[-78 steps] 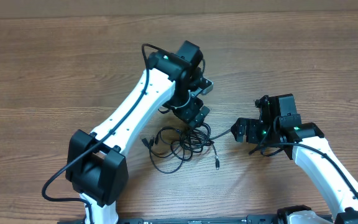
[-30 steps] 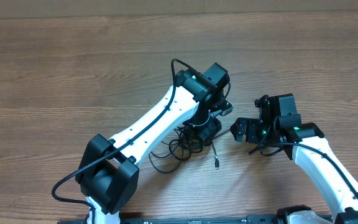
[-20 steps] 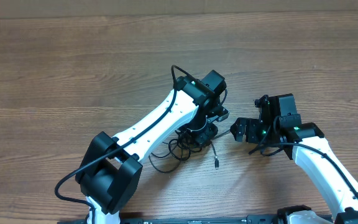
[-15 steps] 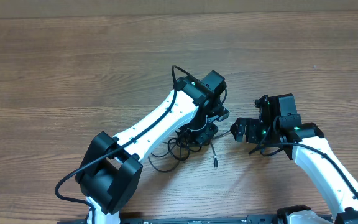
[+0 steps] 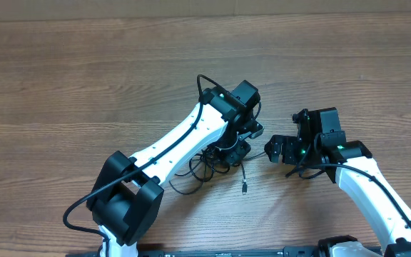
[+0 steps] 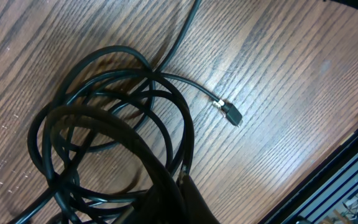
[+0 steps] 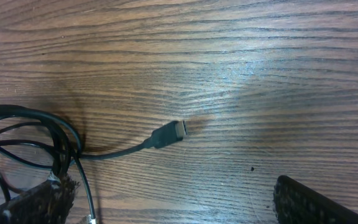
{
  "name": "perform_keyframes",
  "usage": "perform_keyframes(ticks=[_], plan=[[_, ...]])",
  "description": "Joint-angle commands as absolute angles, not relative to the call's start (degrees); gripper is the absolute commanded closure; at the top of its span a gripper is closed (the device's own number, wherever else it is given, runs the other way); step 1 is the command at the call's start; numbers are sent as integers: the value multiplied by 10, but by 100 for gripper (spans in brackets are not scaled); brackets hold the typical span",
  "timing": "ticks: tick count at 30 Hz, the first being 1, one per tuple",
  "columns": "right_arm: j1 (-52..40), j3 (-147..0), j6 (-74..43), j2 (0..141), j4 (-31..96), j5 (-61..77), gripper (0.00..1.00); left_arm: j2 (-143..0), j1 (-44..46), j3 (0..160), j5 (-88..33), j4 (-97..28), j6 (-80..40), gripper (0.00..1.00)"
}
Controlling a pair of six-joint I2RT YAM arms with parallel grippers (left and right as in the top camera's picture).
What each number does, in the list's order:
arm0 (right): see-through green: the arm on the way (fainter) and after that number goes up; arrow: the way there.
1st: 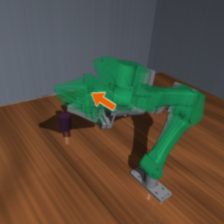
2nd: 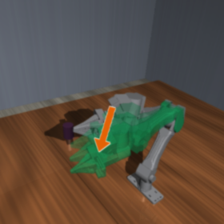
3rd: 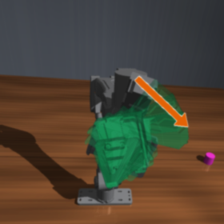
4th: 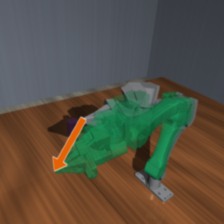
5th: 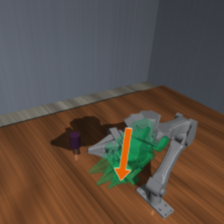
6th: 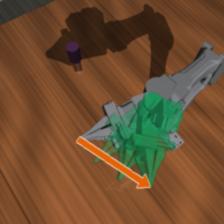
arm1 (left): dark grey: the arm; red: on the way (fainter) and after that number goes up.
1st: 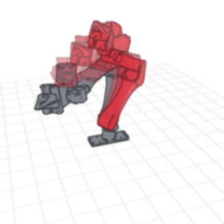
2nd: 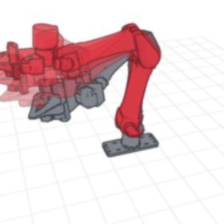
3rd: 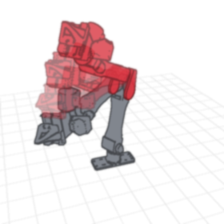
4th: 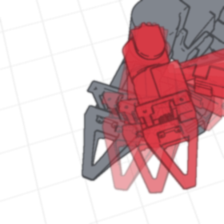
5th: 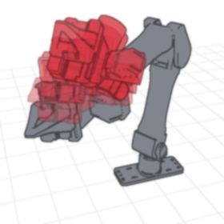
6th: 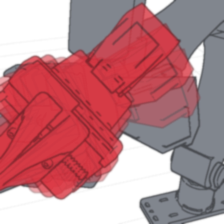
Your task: Untangle cables
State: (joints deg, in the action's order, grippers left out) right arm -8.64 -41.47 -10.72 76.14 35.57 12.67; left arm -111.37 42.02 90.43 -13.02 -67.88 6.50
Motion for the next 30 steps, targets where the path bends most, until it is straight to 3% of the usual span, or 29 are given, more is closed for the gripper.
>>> perform_keyframes(ticks=[1, 2, 6, 18, 30], plan=[[-85, -417, -109, 759, 352, 130, 0, -1104, 424, 901, -128, -678, 68, 80], [-85, -417, -109, 759, 352, 130, 0, -1104, 424, 901, -123, -678, 68, 68], [-85, -417, -109, 759, 353, 130, 0, -1104, 424, 901, -107, -680, 68, 66], [-85, -417, -109, 759, 352, 130, 0, -1104, 424, 900, -108, -707, 68, 65], [-85, -417, -109, 759, 353, 130, 0, -1104, 424, 894, -107, -709, 68, 71]])
